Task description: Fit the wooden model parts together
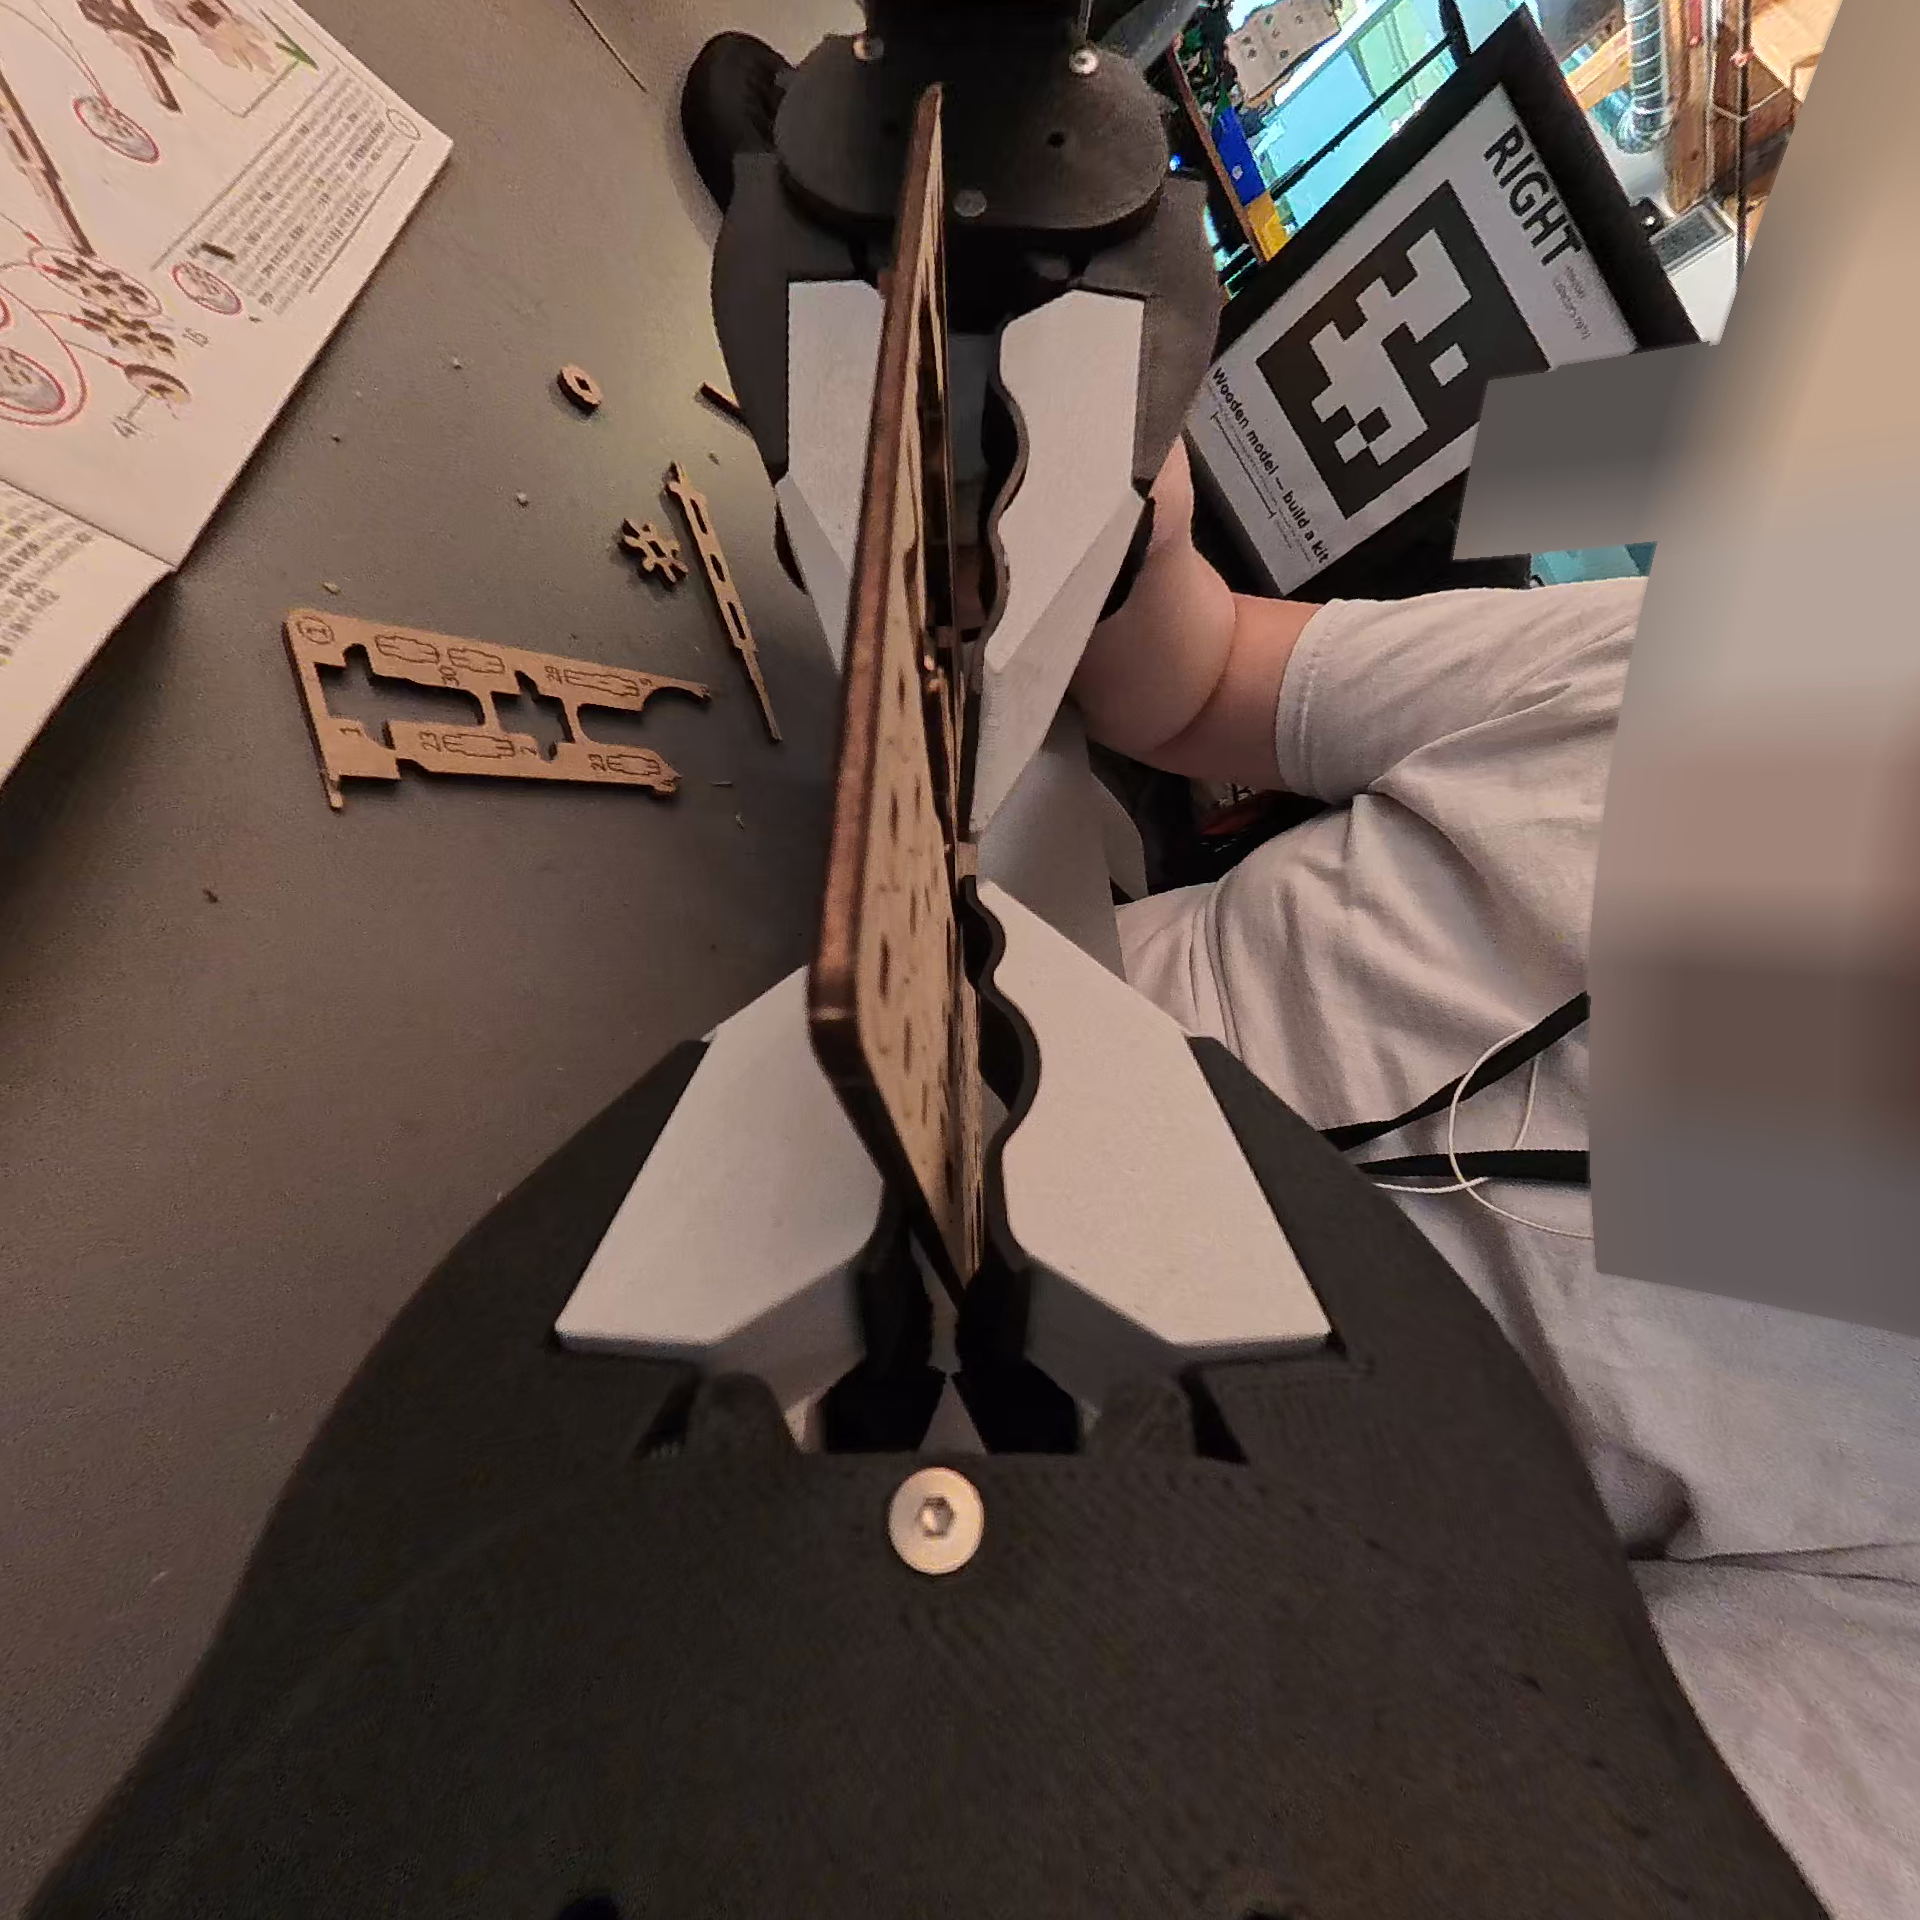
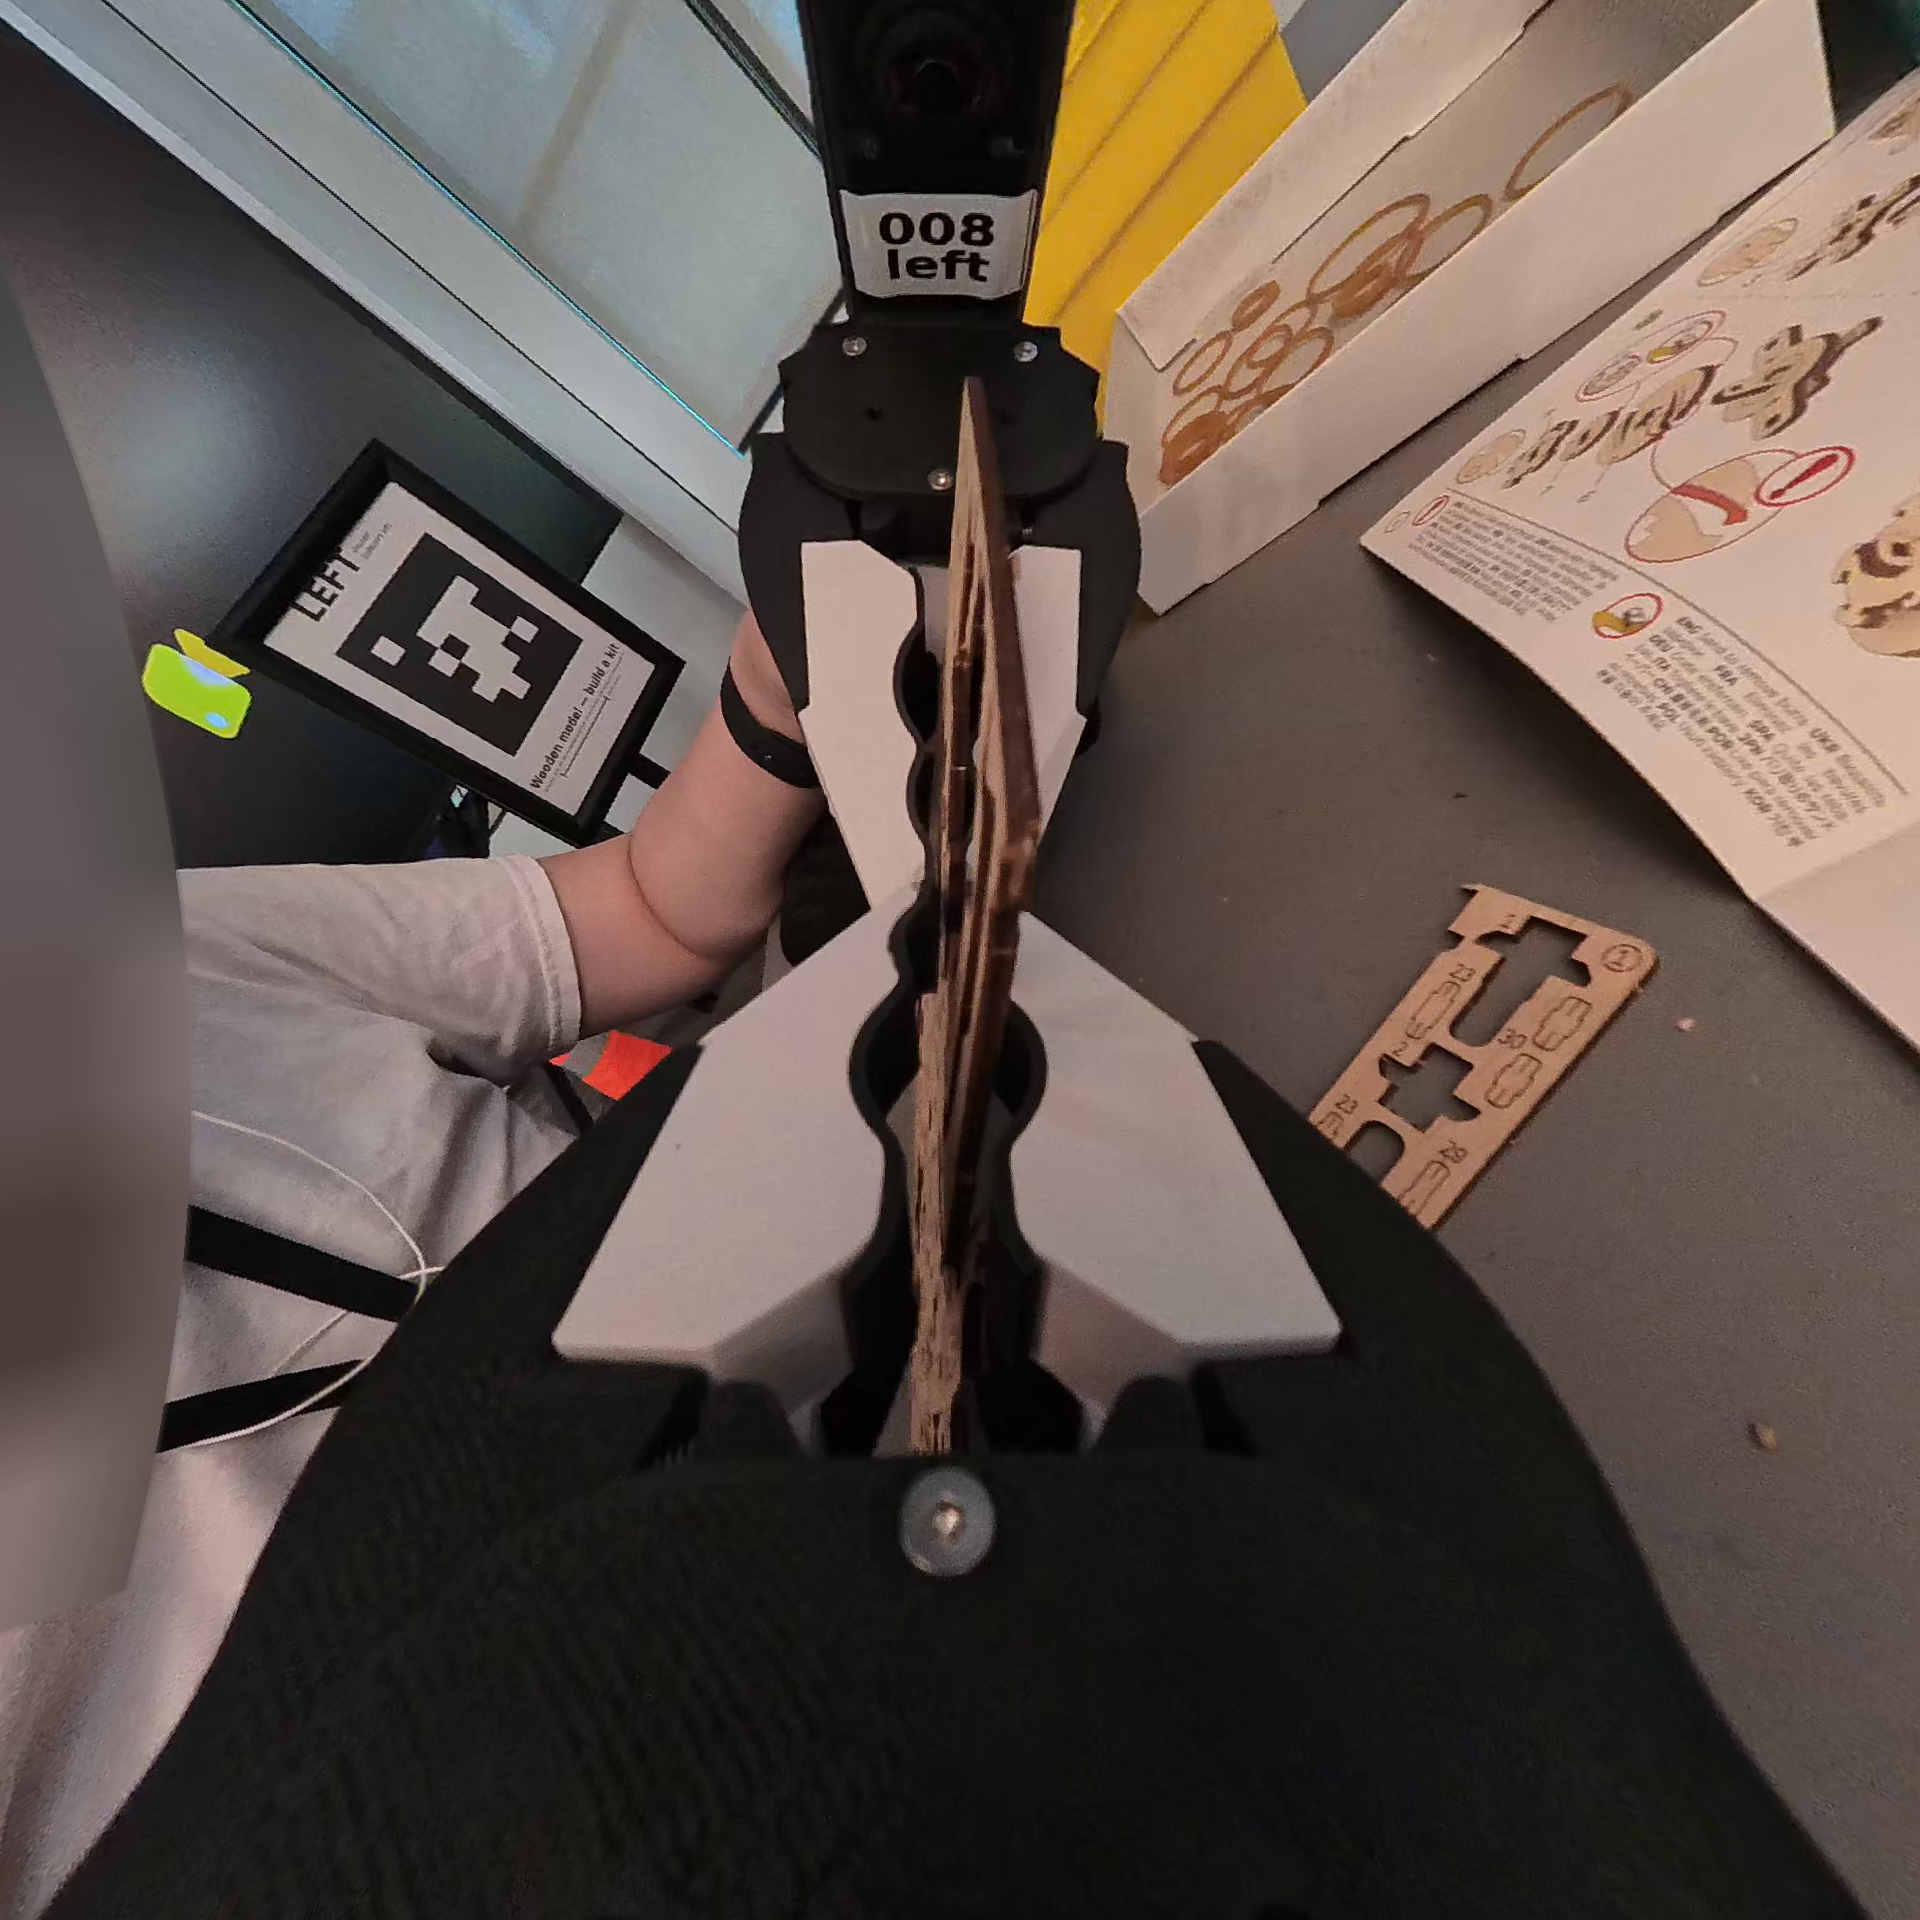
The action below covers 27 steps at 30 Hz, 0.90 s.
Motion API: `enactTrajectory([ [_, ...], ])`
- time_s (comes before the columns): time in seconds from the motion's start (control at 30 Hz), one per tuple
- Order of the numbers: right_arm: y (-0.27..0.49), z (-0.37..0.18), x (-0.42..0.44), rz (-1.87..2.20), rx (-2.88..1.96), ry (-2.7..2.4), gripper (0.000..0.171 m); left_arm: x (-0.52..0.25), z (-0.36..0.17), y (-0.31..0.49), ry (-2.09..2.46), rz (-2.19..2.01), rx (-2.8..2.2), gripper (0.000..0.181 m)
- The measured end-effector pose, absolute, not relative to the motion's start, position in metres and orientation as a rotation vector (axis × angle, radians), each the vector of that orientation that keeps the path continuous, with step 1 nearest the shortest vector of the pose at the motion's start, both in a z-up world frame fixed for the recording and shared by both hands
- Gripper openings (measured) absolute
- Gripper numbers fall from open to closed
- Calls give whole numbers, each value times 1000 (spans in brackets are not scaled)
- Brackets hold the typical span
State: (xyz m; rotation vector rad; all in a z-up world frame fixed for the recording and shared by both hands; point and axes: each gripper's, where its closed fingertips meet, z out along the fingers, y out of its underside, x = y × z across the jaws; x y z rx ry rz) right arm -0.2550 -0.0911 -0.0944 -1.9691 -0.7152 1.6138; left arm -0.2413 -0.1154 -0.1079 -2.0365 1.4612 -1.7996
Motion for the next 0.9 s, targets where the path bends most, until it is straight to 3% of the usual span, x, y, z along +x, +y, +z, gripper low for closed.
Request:
enactTrajectory([
  [0.9,-92,-101,-253,1544,-2014,-769,2,-239,-113,-118,1412,-1748,-2113,1],
])
